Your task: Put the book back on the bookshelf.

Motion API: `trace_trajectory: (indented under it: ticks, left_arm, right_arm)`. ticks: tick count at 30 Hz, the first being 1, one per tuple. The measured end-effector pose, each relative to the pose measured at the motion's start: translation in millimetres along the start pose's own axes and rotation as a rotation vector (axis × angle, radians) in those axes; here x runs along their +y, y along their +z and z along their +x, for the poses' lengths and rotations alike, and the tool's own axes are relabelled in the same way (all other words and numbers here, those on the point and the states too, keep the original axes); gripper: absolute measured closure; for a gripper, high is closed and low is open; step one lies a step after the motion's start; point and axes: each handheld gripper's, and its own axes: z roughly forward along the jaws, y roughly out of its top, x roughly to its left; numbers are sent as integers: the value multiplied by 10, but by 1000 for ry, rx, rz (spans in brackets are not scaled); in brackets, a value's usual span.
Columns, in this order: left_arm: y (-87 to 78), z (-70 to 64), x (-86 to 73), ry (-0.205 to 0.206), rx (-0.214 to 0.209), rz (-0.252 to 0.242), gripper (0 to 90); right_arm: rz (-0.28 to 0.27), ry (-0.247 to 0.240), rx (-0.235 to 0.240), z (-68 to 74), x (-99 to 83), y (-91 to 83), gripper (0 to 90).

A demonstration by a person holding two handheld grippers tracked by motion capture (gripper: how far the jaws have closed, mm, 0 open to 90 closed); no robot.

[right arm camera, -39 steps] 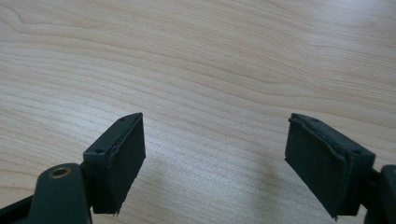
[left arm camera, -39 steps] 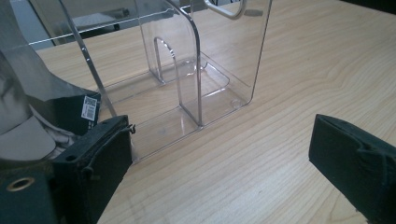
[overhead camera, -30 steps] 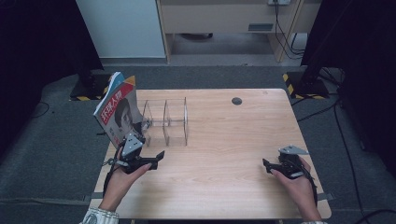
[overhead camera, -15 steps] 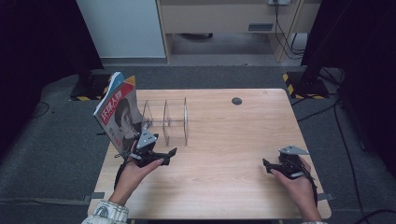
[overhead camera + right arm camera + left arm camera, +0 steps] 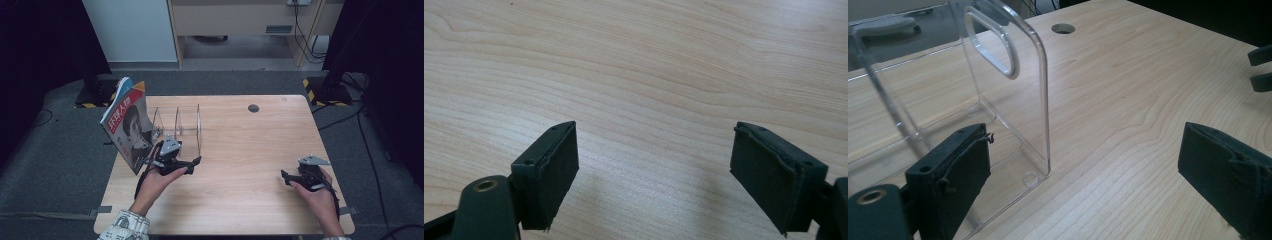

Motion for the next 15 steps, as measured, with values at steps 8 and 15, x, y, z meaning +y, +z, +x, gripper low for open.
trace_trajectory:
  ticks: [8,15]
  left_arm:
    - [190,-49,119,29,-18,34,61]
    - [266,-127,168,34,-26,33,61]
  right_arm:
    - [-10,2,21,9,5,2,196]
    - [-25,5,23,37,18,-47,195]
